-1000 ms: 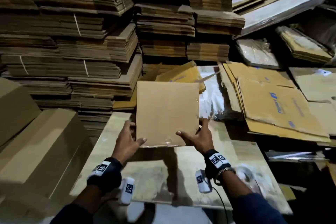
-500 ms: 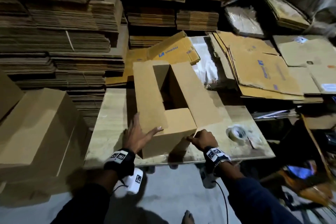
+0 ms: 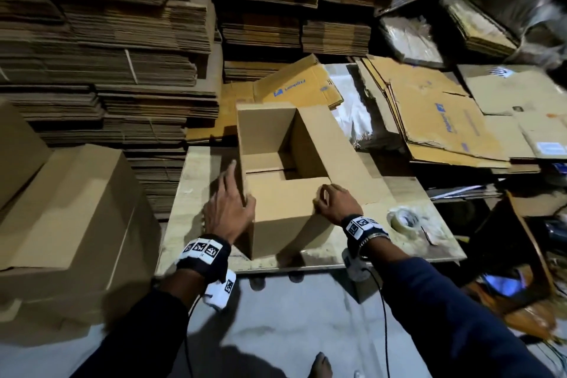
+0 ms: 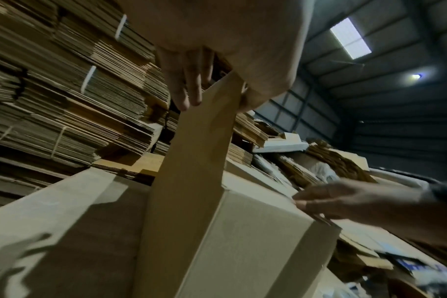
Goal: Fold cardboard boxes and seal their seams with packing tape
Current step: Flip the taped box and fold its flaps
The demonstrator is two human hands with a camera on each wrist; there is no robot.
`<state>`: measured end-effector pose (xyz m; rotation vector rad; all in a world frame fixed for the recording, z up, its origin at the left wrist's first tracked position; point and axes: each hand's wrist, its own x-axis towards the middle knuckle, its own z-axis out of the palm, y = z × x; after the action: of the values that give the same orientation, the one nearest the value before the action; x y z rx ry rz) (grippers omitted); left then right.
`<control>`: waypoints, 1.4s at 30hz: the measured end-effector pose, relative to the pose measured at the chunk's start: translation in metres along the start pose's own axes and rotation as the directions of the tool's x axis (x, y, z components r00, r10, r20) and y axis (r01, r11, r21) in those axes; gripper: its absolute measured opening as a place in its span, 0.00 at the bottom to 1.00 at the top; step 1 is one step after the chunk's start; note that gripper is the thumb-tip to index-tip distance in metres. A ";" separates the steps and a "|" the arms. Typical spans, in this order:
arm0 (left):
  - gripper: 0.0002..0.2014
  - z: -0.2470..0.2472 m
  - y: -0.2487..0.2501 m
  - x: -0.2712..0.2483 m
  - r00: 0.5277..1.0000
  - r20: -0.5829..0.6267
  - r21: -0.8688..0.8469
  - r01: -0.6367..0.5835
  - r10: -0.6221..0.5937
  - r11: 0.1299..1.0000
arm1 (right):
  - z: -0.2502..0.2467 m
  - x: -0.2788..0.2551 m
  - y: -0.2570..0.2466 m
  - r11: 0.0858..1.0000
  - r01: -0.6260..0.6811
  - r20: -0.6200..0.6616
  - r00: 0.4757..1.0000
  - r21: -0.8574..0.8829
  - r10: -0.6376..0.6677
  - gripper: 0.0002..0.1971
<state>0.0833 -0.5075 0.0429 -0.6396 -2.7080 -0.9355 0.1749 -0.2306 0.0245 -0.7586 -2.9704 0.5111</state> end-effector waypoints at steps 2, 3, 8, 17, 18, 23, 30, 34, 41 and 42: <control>0.50 -0.010 -0.015 0.001 0.997 -0.033 0.034 0.072 -0.071 0.997 | 0.007 -0.002 0.005 1.000 -0.002 -0.005 1.000 -0.009 0.002 0.20; 0.51 -0.013 -0.024 0.002 0.996 -0.030 0.092 0.086 -0.083 0.992 | 0.007 -0.004 0.004 1.000 0.001 -0.023 1.000 0.009 -0.001 0.18; 0.44 -0.011 -0.056 0.009 0.971 0.236 0.436 -0.061 -0.048 0.898 | 0.005 -0.006 -0.001 0.999 -0.004 -0.069 0.998 -0.035 0.002 0.30; 0.22 0.034 -0.047 0.036 0.922 0.384 0.254 -0.061 -0.044 0.965 | 0.002 0.000 0.008 0.999 -0.015 -0.008 1.000 -0.032 0.015 0.40; 0.20 0.036 -0.045 0.042 0.921 0.386 0.226 -0.040 -0.052 0.973 | 0.000 0.002 0.007 0.999 -0.024 -0.026 0.999 -0.033 0.023 0.37; 0.17 0.046 -0.048 0.081 0.935 0.347 0.242 -0.017 -0.070 0.970 | -0.006 0.029 0.001 0.992 -0.124 -0.136 0.983 -0.016 0.121 0.30; 0.25 0.065 -0.065 0.151 0.911 0.411 0.222 -0.061 -0.037 0.973 | -0.011 0.122 -0.011 0.988 -0.151 -0.073 0.986 -0.025 0.149 0.25; 0.38 0.075 -0.064 0.192 0.925 0.374 0.209 -0.016 -0.065 0.978 | -0.011 0.209 -0.005 0.991 -0.062 0.154 0.985 -0.117 0.079 0.28; 0.30 0.105 -0.064 0.258 0.907 0.410 0.189 0.017 -0.095 0.982 | -0.014 0.352 -0.010 0.992 0.052 0.237 0.971 -0.116 -0.024 0.30; 0.28 0.108 -0.063 0.264 0.904 0.410 0.204 0.033 -0.116 0.978 | -0.013 0.369 -0.011 0.995 0.062 0.242 0.969 -0.083 -0.040 0.31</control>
<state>-0.1849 -0.3971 0.0112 -0.7782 -3.1729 -0.5883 -0.1535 -0.0612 0.0220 -0.6679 -3.2474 0.5021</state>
